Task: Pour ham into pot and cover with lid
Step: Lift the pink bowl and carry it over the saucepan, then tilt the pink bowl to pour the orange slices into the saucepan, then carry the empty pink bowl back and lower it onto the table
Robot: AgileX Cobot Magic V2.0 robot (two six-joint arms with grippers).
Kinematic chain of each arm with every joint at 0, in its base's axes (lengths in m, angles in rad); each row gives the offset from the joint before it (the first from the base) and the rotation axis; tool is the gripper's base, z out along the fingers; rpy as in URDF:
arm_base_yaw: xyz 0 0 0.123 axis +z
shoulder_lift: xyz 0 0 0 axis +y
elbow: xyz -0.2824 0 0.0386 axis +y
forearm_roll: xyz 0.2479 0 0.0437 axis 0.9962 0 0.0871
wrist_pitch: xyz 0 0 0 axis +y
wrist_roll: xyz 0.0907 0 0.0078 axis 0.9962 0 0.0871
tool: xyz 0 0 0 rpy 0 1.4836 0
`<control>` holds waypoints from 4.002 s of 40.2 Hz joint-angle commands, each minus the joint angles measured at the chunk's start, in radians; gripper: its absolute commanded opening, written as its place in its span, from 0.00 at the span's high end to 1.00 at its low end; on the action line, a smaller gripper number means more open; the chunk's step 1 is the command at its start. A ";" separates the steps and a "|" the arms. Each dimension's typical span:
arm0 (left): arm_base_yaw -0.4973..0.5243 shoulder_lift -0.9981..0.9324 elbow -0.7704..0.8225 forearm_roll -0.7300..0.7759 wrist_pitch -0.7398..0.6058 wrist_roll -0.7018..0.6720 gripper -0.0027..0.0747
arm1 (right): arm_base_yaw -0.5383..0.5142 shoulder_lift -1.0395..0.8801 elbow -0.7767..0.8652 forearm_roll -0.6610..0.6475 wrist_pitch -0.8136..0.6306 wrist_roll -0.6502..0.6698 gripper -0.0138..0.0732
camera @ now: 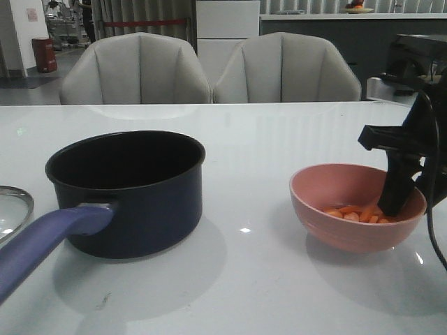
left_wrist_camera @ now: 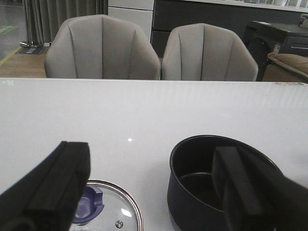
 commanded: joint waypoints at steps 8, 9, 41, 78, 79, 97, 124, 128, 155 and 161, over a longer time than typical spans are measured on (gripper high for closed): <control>-0.008 0.006 -0.027 -0.011 -0.080 -0.002 0.22 | -0.001 -0.052 -0.068 0.031 -0.011 -0.048 0.69; -0.008 0.006 -0.027 -0.011 -0.080 -0.002 0.22 | -0.001 -0.057 -0.080 0.038 -0.005 -0.048 0.69; -0.008 0.006 -0.027 -0.011 -0.080 -0.002 0.22 | 0.494 -0.213 -0.187 -0.026 -0.514 -0.046 0.68; -0.008 0.006 -0.027 -0.011 -0.080 -0.002 0.22 | 0.624 -0.066 -0.080 -0.175 -1.632 -0.362 0.68; -0.008 0.006 -0.027 -0.011 -0.080 -0.002 0.22 | 0.624 -0.061 -0.072 -0.181 -1.667 -0.362 0.68; -0.008 0.006 -0.027 -0.011 -0.080 -0.002 0.22 | 0.624 0.067 -0.027 -0.377 -2.052 -0.370 0.68; -0.008 0.006 -0.027 -0.011 -0.080 -0.002 0.22 | 0.641 -0.144 -0.036 0.037 -1.423 -0.309 0.68; -0.008 0.006 -0.027 -0.011 -0.080 -0.002 0.22 | 0.632 -0.218 -0.037 0.127 -1.218 -0.372 0.68; -0.008 0.006 -0.027 -0.011 -0.080 -0.002 0.22 | 0.192 -0.388 -0.037 0.217 -0.357 -0.347 0.68; -0.008 0.006 -0.027 -0.011 -0.080 -0.002 0.22 | 0.101 -0.375 -0.037 0.037 -0.267 -0.109 0.68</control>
